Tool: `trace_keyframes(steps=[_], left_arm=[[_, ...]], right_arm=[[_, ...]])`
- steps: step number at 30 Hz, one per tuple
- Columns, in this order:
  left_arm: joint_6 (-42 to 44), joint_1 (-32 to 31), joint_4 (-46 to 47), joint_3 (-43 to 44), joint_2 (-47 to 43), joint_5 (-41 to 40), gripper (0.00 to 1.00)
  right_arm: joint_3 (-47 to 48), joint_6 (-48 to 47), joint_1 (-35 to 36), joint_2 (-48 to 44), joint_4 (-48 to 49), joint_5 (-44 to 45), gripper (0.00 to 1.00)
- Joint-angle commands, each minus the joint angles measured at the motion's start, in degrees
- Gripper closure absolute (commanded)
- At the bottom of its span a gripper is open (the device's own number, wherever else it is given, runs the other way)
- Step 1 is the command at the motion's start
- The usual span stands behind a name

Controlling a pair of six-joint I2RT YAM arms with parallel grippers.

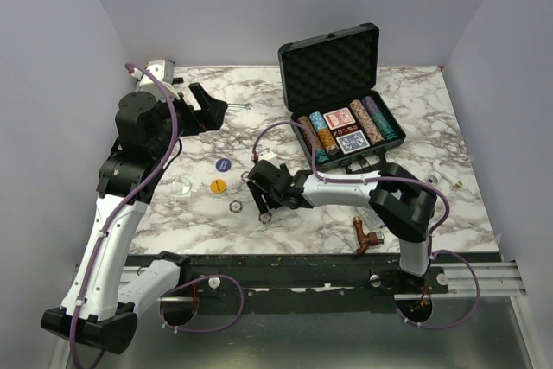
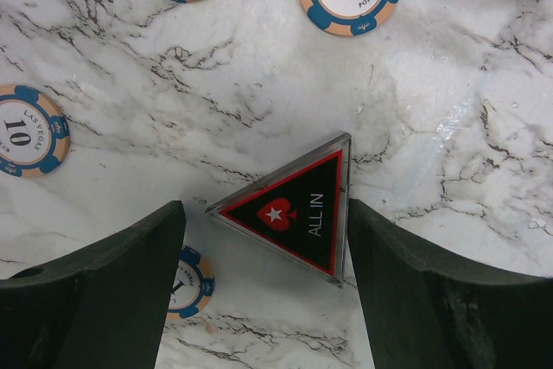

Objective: Pack up texas hold em set

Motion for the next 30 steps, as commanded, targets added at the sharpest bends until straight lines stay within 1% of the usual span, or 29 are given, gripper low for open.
trace_keyframes(steps=[1, 11, 15, 18, 20, 23, 24, 25, 26, 28, 30], left_arm=[[0.40, 0.27, 1.34, -0.47, -0.35, 0.66, 0.01], [0.40, 0.31, 1.49, -0.74, 0.01, 0.51, 0.01], [0.42, 0.26, 1.48, -0.89, 0.20, 0.45, 0.02], [0.44, 0.30, 1.61, -0.86, 0.32, 0.51, 0.01], [1.43, 0.31, 2.24, -1.32, 0.68, -0.46, 0.01], [2.32, 0.31, -0.79, 0.36, 3.07, -4.33, 0.02], [2.09, 0.38, -1.75, 1.14, 3.62, -4.30, 0.01], [1.80, 0.40, -2.04, 1.51, 3.49, -3.58, 0.01], [1.50, 0.35, -1.20, 1.01, 2.80, -2.16, 0.01], [1.36, 0.31, 1.73, -1.07, 0.68, -0.30, 0.01], [1.10, 0.31, 1.98, -1.51, 0.55, -0.82, 0.02]], right_arm=[[-1.40, 0.05, -0.23, 0.42, -0.24, -0.64, 0.25], [-0.57, -0.11, -0.22, 1.49, -0.71, 1.32, 0.40], [-0.61, 0.42, -0.32, 0.54, -0.51, 2.46, 0.52], [-0.96, 0.30, -0.40, -2.21, 0.98, 3.65, 0.59], [0.09, -0.30, -1.12, -4.10, 1.10, 4.07, 0.66], [2.09, -0.92, -3.76, -7.03, 0.63, 4.46, 0.81], [2.16, -1.15, -4.67, -8.21, 1.01, 4.92, 0.87], [1.91, -1.35, -5.96, -9.25, 1.71, 5.69, 0.91], [1.54, -1.54, -7.01, -10.61, 2.47, 6.27, 0.93], [0.48, -1.85, -9.70, -13.04, 4.64, 7.17, 0.93], [0.44, -2.07, -13.15, -14.76, 5.85, 7.70, 0.93]])
